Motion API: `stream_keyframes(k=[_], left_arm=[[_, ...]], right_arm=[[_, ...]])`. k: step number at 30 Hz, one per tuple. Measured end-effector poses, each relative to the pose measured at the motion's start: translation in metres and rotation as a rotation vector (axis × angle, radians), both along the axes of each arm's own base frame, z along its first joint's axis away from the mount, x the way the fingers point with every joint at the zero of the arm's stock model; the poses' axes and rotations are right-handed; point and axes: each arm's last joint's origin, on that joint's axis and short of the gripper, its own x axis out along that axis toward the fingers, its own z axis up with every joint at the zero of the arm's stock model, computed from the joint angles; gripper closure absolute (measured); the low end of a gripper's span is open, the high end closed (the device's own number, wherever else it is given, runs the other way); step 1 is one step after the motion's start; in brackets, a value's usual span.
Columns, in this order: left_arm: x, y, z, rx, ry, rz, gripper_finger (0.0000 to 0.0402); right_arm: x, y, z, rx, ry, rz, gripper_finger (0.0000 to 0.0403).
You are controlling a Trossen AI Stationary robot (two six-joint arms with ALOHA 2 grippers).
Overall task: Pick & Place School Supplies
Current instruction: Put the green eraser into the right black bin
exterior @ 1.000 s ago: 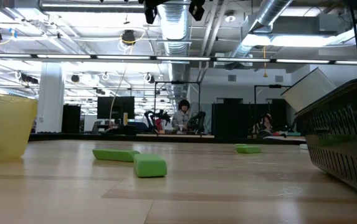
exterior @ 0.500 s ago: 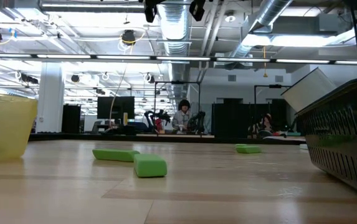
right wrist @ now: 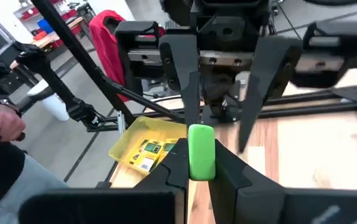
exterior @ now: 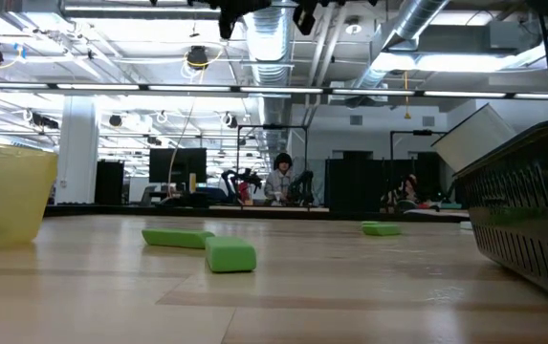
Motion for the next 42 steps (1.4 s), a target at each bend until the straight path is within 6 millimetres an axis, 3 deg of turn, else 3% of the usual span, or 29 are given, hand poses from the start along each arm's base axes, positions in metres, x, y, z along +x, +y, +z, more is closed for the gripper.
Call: stream_keyframes(k=[8, 13, 16, 18, 22, 27, 42], left_arm=[[-0.019, 0.020, -0.018, 0.048, 0.183, 0.067, 0.0225], [-0.035, 0.034, -0.029, 0.088, 0.318, 0.164, 0.0226], [-0.042, 0.041, -0.031, 0.074, 0.344, 0.192, 0.0232], [-0.044, 0.043, -0.031, 0.073, 0.343, 0.202, 0.0236], [-0.046, 0.046, -0.031, 0.078, 0.343, 0.208, 0.0243], [-0.045, 0.045, -0.031, 0.076, 0.339, 0.198, 0.0250], [-0.041, 0.041, -0.030, 0.109, 0.332, 0.167, 0.0258]], right_arm=[[-0.017, -0.017, 0.003, 0.032, -0.010, -0.002, 0.0379], [-0.047, -0.022, -0.021, 0.128, 0.242, -0.011, 0.0379], [-0.064, -0.007, -0.039, 0.152, 0.483, 0.025, 0.0379], [-0.061, 0.003, -0.047, 0.177, 0.528, 0.025, 0.0379], [-0.083, 0.037, -0.052, 0.258, 0.623, 0.025, 0.0379], [-0.107, 0.070, -0.088, 0.405, 0.763, -0.079, 0.0379], [-0.176, 0.178, -0.121, 0.541, 0.597, -0.612, 0.0380]])
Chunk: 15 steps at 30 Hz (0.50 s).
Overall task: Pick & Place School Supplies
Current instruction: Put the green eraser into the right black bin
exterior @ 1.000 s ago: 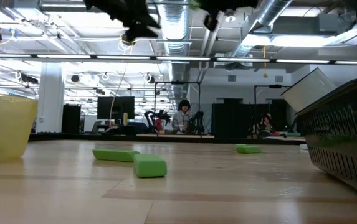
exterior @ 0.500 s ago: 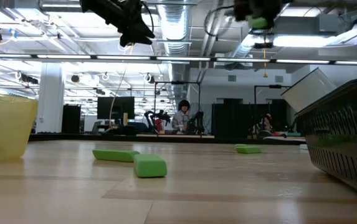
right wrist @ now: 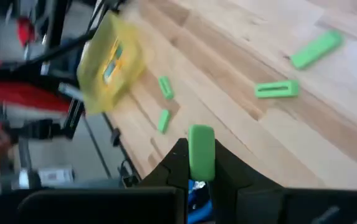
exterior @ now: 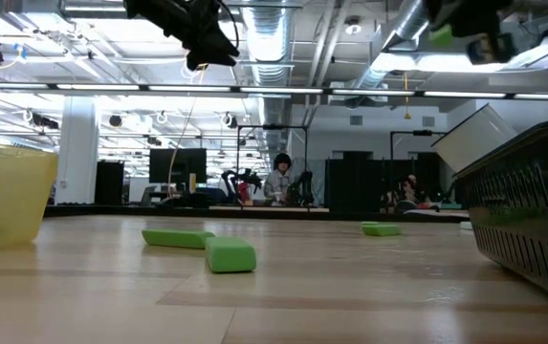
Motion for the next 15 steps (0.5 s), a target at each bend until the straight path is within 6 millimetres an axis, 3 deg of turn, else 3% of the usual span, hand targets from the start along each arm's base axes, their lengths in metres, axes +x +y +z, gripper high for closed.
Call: stream_keyframes(k=[8, 15], left_arm=[[0.003, -0.003, 0.000, -0.020, -0.009, -0.003, 0.0259], [0.007, -0.009, 0.001, -0.032, -0.013, -0.020, 0.0261]], right_arm=[[-0.026, 0.048, -0.042, 0.104, 0.149, -0.064, 0.0380], [-0.037, 0.086, -0.063, 0.183, 0.237, -0.082, 0.0379]])
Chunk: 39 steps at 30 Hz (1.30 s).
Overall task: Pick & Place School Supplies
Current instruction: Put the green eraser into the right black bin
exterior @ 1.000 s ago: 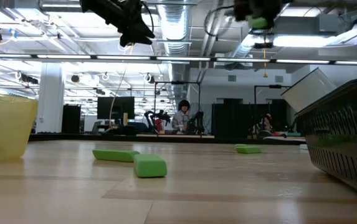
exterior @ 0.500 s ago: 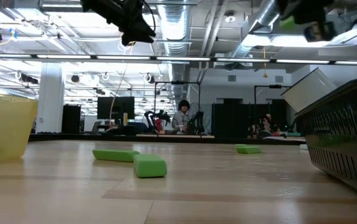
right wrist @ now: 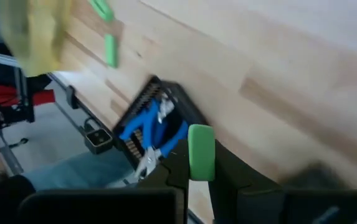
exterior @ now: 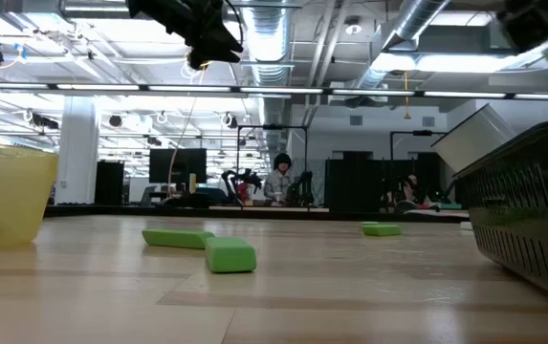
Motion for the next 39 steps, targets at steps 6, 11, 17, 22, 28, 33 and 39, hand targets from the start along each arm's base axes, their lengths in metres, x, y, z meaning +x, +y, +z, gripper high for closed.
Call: stream_keyframes(k=[6, 11, 17, 22, 28, 33, 39], left_arm=[[0.004, -0.005, 0.000, 0.002, -0.002, -0.022, 0.0262], [0.006, -0.009, 0.000, 0.002, -0.001, -0.034, 0.0262], [0.007, -0.010, 0.000, 0.002, -0.001, -0.040, 0.0262], [0.007, -0.010, 0.000, 0.002, -0.001, -0.040, 0.0262], [0.007, -0.010, 0.000, -0.001, -0.002, -0.038, 0.0262], [0.007, -0.010, 0.000, -0.002, -0.002, -0.038, 0.0262], [0.007, -0.010, 0.000, -0.016, -0.003, -0.027, 0.0262]], right_arm=[[-0.022, 0.033, -0.011, 0.064, 0.068, -0.056, 0.0379], [-0.026, 0.053, -0.018, 0.080, 0.102, 0.002, 0.0380], [-0.009, 0.065, -0.027, -0.051, 0.096, -0.056, 0.0380], [-0.006, 0.081, -0.041, -0.133, 0.151, -0.017, 0.0380], [-0.017, 0.098, -0.054, -0.188, 0.193, 0.061, 0.0380], [-0.034, 0.107, -0.060, -0.218, 0.255, 0.158, 0.0380], [-0.048, 0.111, -0.061, -0.232, 0.308, 0.227, 0.0380]])
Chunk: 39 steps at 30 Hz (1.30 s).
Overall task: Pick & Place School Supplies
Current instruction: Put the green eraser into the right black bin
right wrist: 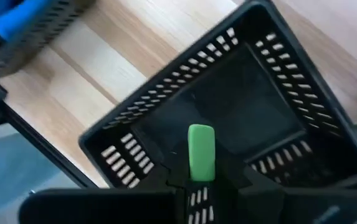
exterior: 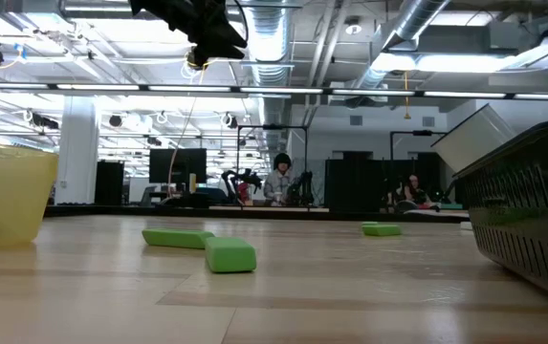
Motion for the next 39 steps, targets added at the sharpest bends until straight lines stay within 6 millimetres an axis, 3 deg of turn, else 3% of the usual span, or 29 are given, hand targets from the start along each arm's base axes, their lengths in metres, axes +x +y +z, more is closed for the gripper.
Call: stream_keyframes(k=[7, 15, 20, 24, 31, 39], left_arm=[[0.000, 0.001, 0.000, -0.012, 0.003, 0.033, 0.0262], [0.000, 0.001, 0.000, -0.005, 0.010, 0.056, 0.0262], [0.000, 0.001, 0.000, -0.005, 0.009, 0.056, 0.0262], [0.000, 0.001, 0.000, -0.005, 0.009, 0.056, 0.0262], [0.000, 0.002, 0.000, 0.000, 0.002, 0.055, 0.0262], [0.001, 0.002, 0.003, 0.019, -0.024, 0.055, 0.0262]], right_arm=[[-0.013, 0.004, 0.000, 0.002, 0.024, 0.061, 0.0378], [-0.013, 0.005, 0.000, 0.011, 0.019, 0.069, 0.0251], [-0.013, 0.006, 0.000, 0.015, 0.018, 0.065, 0.0209], [-0.008, 0.007, 0.001, 0.033, -0.035, 0.041, 0.0206], [0.023, -0.003, 0.010, -0.019, -0.296, -0.051, 0.0224], [0.066, -0.057, 0.037, -0.178, -0.489, -0.157, 0.0243]])
